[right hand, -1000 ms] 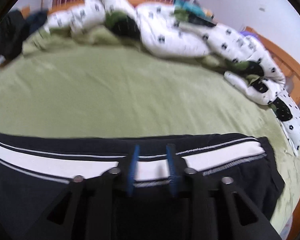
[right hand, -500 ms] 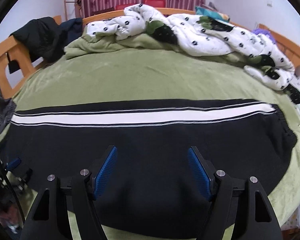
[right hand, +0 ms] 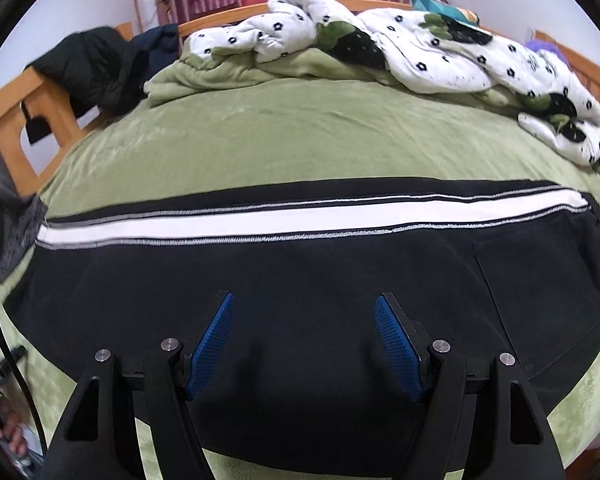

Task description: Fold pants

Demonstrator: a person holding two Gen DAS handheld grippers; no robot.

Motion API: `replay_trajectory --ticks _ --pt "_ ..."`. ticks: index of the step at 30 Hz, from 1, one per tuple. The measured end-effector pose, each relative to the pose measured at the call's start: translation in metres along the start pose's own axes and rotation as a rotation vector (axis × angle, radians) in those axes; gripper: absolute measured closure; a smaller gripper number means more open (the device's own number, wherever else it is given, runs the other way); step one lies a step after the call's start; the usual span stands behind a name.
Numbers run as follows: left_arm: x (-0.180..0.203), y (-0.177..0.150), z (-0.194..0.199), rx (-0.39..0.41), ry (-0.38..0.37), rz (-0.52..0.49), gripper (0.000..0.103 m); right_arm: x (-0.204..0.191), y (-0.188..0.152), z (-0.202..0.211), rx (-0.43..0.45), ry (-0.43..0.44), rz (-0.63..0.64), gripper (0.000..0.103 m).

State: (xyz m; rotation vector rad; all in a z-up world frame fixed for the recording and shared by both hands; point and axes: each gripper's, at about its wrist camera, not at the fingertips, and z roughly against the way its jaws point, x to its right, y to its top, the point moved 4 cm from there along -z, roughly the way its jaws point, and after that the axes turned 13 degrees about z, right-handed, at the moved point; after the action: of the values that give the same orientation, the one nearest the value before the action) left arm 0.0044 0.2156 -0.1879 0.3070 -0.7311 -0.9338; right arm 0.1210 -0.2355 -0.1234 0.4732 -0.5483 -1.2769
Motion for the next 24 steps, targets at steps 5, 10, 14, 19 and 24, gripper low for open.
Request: replay_trajectory --ticks 5,10,14,19,24 --pt "-0.016 0.034 -0.025 0.007 -0.087 0.231 0.03 -0.013 -0.005 -0.003 -0.004 0.004 0.03 0.031" --pt "-0.013 0.069 -0.055 0.036 -0.004 0.267 0.051 -0.021 -0.004 -0.008 -0.01 -0.021 0.085 0.031" --pt "-0.026 0.084 -0.034 0.116 -0.117 0.369 0.082 -0.02 -0.004 -0.007 0.0 -0.022 0.085 0.031" --pt "-0.035 0.072 -0.057 0.058 -0.044 0.365 0.076 -0.015 -0.011 -0.011 -0.02 -0.025 0.094 0.031" --pt "-0.035 0.074 -0.054 0.041 -0.05 0.388 0.07 -0.01 -0.014 -0.008 -0.02 -0.034 0.107 0.031"
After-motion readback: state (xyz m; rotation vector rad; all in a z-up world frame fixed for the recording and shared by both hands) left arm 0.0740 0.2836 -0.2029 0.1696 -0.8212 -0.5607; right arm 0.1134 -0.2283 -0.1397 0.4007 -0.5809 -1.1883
